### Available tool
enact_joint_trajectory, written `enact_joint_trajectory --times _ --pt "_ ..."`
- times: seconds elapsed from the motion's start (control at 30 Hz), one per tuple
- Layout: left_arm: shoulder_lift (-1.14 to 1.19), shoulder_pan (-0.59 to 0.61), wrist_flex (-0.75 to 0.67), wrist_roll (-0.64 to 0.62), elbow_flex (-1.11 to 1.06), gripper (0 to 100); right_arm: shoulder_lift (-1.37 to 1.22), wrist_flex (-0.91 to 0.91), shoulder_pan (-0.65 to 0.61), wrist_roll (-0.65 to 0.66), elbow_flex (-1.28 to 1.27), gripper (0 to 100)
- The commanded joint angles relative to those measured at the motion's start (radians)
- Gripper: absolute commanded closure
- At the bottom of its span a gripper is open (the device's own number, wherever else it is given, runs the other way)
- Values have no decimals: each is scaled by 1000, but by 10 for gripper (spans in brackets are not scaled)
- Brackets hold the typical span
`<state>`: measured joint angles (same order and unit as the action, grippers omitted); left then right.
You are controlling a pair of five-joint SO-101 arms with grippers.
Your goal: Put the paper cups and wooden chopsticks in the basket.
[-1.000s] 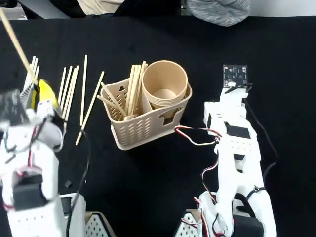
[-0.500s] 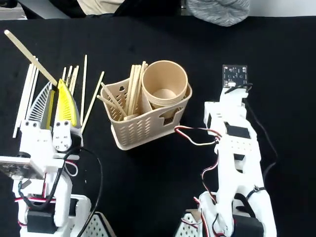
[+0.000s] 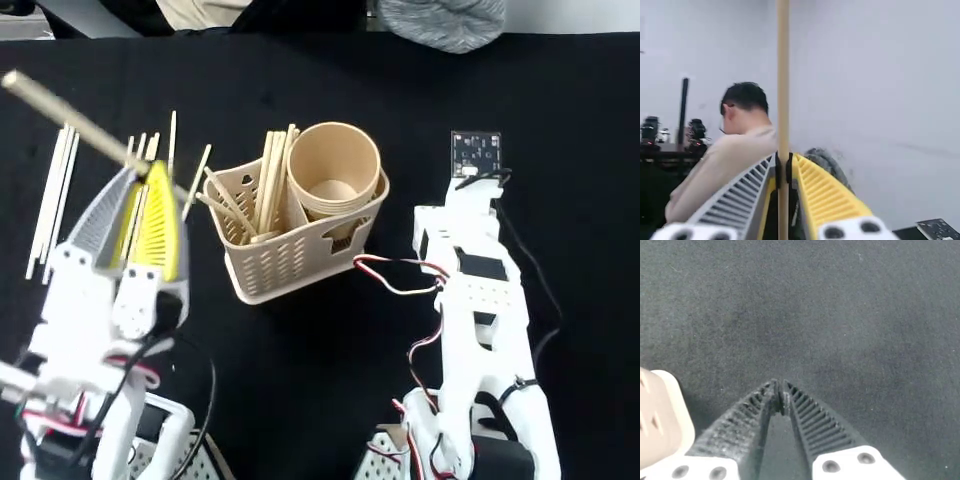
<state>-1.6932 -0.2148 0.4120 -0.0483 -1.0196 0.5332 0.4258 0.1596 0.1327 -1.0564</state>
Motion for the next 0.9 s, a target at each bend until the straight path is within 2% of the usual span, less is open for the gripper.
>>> enact_joint_trajectory --times 0.0,0.2,0.53,0.63,0.73,0.87 --pt "236 -73 -77 -8 101 971 -1 -20 -14 9 10 986" --pt "442 -91 -75 -9 127 971 1 -21 -12 9 12 986" --pt "486 -107 -75 -9 48 969 4 -21 -14 40 12 986" --pt "488 -113 -60 -20 42 908 4 -21 -14 40 12 986" --pt "482 -104 -6 -130 47 833 4 -21 -14 40 12 986" --pt "479 -74 29 -158 74 823 4 -21 -14 40 12 986"
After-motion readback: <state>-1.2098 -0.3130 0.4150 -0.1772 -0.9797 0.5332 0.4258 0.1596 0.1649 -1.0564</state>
